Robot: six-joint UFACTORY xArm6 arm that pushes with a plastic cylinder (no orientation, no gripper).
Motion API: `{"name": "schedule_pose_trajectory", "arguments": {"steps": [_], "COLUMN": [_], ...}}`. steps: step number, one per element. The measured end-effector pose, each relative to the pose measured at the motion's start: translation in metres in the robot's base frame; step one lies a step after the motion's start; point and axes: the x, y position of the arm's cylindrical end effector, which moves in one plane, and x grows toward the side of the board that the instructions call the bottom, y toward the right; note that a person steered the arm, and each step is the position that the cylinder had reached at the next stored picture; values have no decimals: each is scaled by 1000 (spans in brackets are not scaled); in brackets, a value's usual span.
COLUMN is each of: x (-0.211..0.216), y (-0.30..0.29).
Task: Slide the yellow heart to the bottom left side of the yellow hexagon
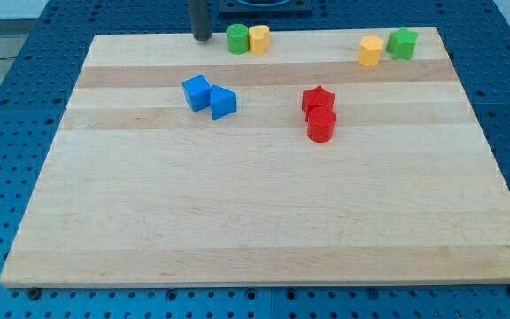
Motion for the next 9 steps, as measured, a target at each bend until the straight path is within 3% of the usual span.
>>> {"name": "schedule_pose_trajectory", "arguments": {"steps": [3, 5, 7, 9], "x": [1, 13, 39, 43], "y": [122, 113, 59, 158]}}
